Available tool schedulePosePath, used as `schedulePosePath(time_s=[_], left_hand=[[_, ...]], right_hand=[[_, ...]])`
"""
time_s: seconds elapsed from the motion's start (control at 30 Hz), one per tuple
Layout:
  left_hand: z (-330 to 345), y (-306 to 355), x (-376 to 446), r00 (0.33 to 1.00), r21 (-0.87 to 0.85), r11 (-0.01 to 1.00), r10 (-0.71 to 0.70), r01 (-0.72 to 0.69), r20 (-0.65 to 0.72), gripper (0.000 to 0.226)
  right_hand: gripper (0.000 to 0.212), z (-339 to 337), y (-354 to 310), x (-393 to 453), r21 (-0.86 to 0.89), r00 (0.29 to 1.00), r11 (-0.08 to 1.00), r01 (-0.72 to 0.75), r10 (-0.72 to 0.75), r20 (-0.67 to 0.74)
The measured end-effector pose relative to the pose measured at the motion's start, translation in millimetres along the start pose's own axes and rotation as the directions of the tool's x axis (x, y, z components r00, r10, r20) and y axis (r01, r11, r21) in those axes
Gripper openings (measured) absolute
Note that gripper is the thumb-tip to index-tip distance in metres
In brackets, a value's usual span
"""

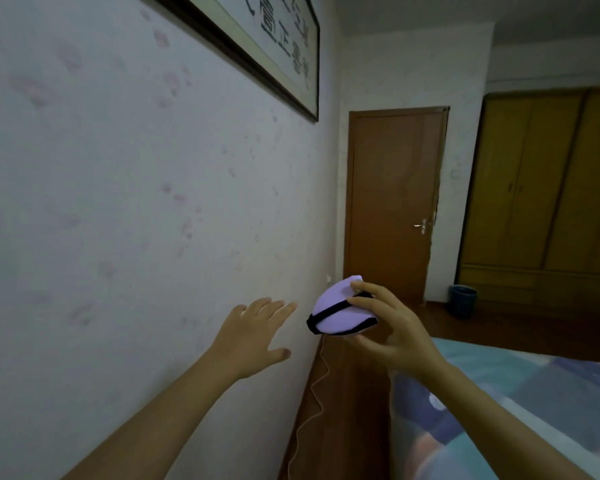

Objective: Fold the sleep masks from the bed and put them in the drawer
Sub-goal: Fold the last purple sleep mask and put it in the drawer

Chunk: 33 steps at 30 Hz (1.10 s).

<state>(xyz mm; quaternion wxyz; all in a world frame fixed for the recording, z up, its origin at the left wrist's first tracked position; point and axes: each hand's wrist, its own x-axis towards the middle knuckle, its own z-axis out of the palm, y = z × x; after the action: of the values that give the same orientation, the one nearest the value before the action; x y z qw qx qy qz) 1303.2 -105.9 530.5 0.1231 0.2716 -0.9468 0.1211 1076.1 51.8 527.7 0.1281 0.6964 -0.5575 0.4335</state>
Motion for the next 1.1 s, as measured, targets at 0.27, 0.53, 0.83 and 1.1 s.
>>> schedulePosePath(time_s=[0.27,0.53,0.83,1.1], left_hand=[[88.3,-67.1,219.8,0.993,-0.001,0.993,0.115,-0.115,-0.038,0.081],[163.8,-86.5,442.6,0.965,-0.117,0.958,0.258,-0.262,-0.046,0.081],[239.6,-59.7,720.8,0.915,-0.124,0.907,0.394,-0.403,-0.089,0.082],[305.4,-94.3,923.4,0.92,-0.118,0.912,0.387,-0.392,-0.068,0.082]], right_hand=[[0.056,57.0,188.5,91.1,-0.08,0.986,0.983,-0.163,0.162,-0.026],[0.055,38.5,348.7,158.3,-0.27,0.95,0.911,-0.311,0.302,-0.075],[0.054,19.8,589.3,232.9,-0.34,0.916,0.851,-0.4,0.363,-0.169],[0.055,48.7,786.0,348.9,-0.233,0.921,0.894,-0.382,0.348,-0.172]])
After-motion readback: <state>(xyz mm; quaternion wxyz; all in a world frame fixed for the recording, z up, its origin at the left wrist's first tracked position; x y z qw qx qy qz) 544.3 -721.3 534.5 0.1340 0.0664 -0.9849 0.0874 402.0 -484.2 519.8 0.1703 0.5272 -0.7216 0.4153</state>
